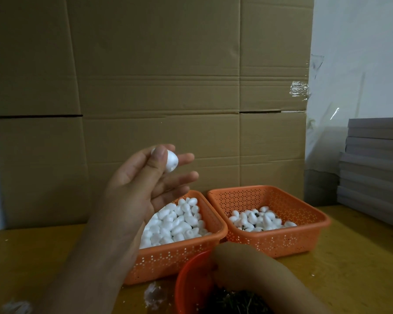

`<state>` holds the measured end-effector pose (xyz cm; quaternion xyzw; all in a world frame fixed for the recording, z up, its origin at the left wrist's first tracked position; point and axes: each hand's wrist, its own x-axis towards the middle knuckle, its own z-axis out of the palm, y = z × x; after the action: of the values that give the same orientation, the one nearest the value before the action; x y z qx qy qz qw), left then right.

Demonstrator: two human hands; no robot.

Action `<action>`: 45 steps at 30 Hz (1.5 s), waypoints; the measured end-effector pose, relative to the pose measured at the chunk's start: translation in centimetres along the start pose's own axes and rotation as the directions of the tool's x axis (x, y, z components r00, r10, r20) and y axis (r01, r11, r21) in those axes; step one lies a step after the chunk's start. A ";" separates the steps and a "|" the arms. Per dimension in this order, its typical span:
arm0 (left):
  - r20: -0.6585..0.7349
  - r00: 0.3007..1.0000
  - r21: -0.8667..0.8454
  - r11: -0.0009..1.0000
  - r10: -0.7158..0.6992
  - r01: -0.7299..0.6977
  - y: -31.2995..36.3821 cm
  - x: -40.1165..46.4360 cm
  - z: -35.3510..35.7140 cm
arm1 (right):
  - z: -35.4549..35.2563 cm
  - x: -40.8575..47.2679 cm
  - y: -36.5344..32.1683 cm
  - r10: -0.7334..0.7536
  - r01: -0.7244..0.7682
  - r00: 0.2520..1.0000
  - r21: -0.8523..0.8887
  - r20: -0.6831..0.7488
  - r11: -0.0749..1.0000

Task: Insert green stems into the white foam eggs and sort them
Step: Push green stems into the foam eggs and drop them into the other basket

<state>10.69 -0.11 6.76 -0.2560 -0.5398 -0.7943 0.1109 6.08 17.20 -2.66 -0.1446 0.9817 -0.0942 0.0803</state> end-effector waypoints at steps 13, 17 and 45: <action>-0.063 0.991 -0.130 0.986 -0.116 0.107 -0.3 0.4 -0.6 | -7.3 -6.9 -3.0 -0.207 0.608 0.721 0.462 -0.661 0.646; -0.026 0.989 -0.146 0.980 -0.144 0.138 -0.4 0.2 -0.3 | -7.2 -7.3 -3.6 -0.122 0.716 0.672 0.600 -0.730 0.356; 0.047 0.982 -0.214 0.958 -0.185 0.191 0.0 -0.2 0.4 | -6.7 -7.3 -5.1 0.122 0.795 0.335 0.350 -0.934 0.496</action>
<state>10.97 0.27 6.74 -0.2244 -0.4729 -0.8521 -0.0008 13.09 15.65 5.80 -0.2548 0.6419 -0.5909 -0.4170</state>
